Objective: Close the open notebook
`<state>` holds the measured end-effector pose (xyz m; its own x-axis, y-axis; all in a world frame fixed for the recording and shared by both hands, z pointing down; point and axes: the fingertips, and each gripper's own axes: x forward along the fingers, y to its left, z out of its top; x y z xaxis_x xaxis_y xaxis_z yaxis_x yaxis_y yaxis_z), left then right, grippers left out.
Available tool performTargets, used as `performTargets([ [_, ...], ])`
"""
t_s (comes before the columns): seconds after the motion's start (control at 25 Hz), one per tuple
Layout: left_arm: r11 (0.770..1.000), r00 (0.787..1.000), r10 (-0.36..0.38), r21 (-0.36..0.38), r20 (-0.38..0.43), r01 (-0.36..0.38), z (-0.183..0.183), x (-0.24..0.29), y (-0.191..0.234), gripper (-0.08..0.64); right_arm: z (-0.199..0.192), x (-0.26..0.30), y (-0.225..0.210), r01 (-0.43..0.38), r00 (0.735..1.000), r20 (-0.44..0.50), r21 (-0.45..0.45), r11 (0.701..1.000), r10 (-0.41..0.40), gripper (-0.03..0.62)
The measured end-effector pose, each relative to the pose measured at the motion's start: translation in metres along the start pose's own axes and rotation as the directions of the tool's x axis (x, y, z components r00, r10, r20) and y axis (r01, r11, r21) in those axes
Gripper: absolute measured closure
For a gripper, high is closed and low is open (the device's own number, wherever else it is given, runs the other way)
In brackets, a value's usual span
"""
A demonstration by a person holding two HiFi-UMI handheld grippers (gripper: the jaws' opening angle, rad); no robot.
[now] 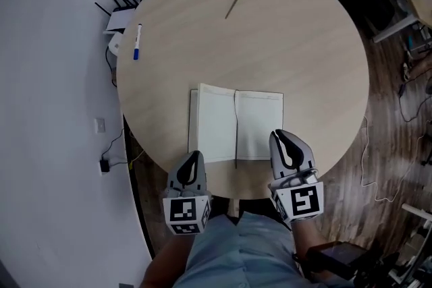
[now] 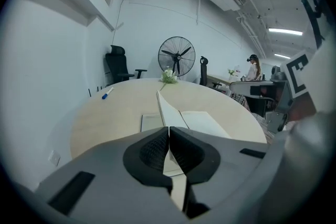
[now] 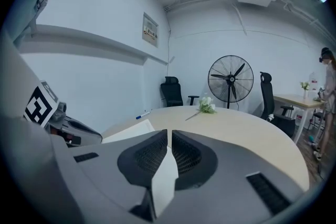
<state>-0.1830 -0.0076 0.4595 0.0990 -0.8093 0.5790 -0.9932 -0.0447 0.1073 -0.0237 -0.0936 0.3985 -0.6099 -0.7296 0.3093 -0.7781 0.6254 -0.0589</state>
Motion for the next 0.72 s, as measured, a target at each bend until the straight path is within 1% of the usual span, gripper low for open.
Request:
performTargets([
  [0.08, 1.000, 1.000, -0.023, 0.013, 0.014, 0.023, 0.007, -0.007, -0.009, 0.537, 0.012, -0.008, 0.001, 0.008, 1.000, 0.027, -0.009, 1.000, -0.008, 0.540],
  [0.24, 0.998, 0.997, -0.065, 0.028, 0.031, 0.064, 0.016, -0.017, -0.028, 0.537, 0.027, -0.025, -0.001, 0.030, 1.000, 0.008, -0.028, 0.999, -0.030, 0.540],
  [0.36, 0.995, 0.995, -0.096, 0.040, 0.041, 0.094, 0.021, -0.023, -0.042, 0.537, 0.038, -0.036, -0.004, 0.047, 0.998, 0.033, -0.037, 0.998, -0.046, 0.540],
  [0.6, 0.986, 0.986, -0.154, 0.068, 0.056, 0.151, 0.030, -0.028, -0.068, 0.537, 0.050, -0.054, -0.010, 0.078, 0.993, 0.086, -0.032, 0.996, -0.075, 0.540],
  [0.72, 0.980, 0.981, -0.183, 0.084, 0.055, 0.178, 0.035, -0.026, -0.081, 0.537, 0.051, -0.059, -0.016, 0.095, 0.992, 0.080, -0.021, 0.995, -0.093, 0.540],
])
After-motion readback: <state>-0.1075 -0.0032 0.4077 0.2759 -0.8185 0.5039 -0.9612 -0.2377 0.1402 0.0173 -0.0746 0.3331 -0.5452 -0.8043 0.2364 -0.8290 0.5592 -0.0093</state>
